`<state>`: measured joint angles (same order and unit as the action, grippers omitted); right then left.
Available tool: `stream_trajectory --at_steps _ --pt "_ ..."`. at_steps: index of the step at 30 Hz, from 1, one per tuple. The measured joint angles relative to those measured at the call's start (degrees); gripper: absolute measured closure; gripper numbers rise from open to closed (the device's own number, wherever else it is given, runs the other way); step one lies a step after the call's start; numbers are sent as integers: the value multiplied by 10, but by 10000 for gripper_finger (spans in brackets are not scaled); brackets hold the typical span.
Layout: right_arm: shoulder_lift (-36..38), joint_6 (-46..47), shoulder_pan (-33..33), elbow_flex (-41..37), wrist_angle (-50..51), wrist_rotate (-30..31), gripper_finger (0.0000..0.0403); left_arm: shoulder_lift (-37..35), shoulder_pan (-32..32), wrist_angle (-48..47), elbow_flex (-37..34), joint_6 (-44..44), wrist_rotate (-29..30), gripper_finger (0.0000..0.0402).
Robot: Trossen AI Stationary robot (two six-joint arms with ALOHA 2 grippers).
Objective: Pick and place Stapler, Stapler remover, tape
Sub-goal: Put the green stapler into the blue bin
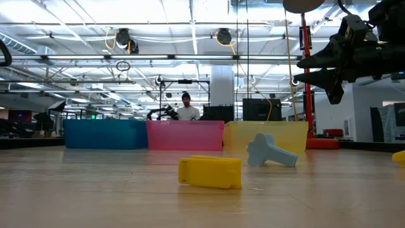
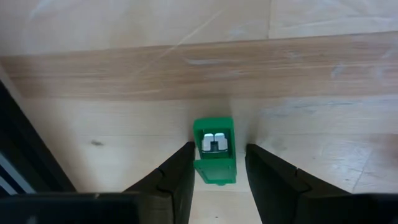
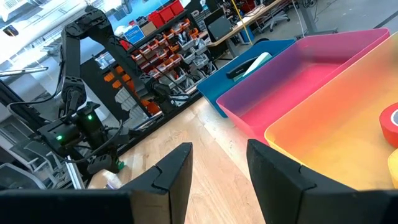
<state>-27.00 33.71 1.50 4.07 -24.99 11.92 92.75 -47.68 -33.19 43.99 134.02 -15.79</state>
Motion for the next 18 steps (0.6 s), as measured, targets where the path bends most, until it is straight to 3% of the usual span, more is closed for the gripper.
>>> stream_trajectory --at_steps 8,13,18 --pt "0 -1 0 0 0 0 259 0 0 -2 0 1 3 338" --pt "0 -5 0 0 0 0 259 -18 4 -3 -2 -1 15 341" --pt "0 -5 0 0 0 3 259 -89 32 -60 -5 -1 140 331"
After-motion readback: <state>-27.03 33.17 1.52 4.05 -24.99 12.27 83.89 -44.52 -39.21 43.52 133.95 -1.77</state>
